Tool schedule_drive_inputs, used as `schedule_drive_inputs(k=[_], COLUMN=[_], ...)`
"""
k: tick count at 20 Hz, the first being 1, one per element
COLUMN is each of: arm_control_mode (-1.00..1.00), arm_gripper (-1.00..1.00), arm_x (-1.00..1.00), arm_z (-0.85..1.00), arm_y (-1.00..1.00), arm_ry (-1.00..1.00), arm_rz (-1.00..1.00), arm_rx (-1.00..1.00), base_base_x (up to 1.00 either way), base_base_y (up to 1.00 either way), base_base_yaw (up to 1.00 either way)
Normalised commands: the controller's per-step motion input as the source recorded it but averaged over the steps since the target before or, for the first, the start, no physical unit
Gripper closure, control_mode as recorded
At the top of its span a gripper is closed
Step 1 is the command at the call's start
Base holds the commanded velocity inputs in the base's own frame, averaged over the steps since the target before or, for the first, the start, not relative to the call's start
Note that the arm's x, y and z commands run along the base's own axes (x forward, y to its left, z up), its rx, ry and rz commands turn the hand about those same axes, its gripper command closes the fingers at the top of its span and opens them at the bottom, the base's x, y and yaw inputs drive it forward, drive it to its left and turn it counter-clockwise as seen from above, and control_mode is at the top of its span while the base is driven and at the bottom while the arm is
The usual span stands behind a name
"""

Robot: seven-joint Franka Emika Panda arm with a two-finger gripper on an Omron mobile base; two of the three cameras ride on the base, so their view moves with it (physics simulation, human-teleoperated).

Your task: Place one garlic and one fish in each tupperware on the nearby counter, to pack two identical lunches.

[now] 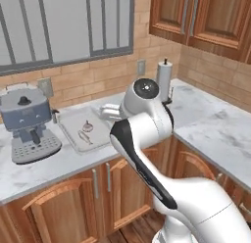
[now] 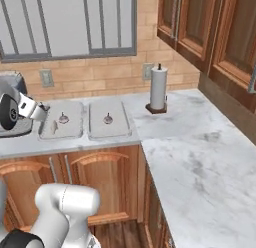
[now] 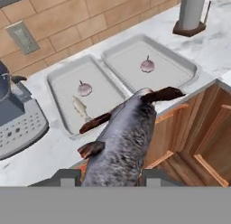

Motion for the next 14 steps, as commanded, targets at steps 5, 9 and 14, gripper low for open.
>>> schedule_drive_inputs(k=[5,9,14], arm_control_mode=[1.00,1.00,1.00], arm_gripper=[1.00,1.00,1.00], arm_x=[0.00,0.00,0.00], arm_z=[0.00,0.00,0.00], arm_y=[0.00,0.00,0.00], arm_ry=[0.00,0.00,0.00], arm_rz=[0.00,0.00,0.00], arm_rx=[0.00,0.00,0.00], base_base_x=[1.00,1.00,1.00], base_base_y=[-0.95,-0.62,-0.09], base_base_yaw=[0.01,0.00,-0.02])
